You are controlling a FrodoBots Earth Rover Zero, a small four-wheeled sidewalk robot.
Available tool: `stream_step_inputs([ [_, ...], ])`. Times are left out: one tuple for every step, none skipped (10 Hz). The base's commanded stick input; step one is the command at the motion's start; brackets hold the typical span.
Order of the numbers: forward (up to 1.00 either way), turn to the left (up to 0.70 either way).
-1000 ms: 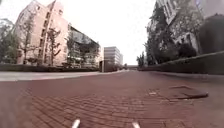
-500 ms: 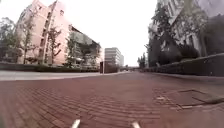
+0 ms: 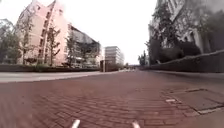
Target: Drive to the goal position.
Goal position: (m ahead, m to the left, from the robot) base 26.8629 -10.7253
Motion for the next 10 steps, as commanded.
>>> stream_step_inputs([
  [0.70,-0.14],
  [0.70,-0.14],
  [0.70,-0.14],
  [0.70,-0.14],
  [0.70,-0.14],
  [0.70,-0.14],
  [0.70,-0.14],
  [0.70,-0.14],
  [0.70,-0.08],
  [0.70,0.00],
])
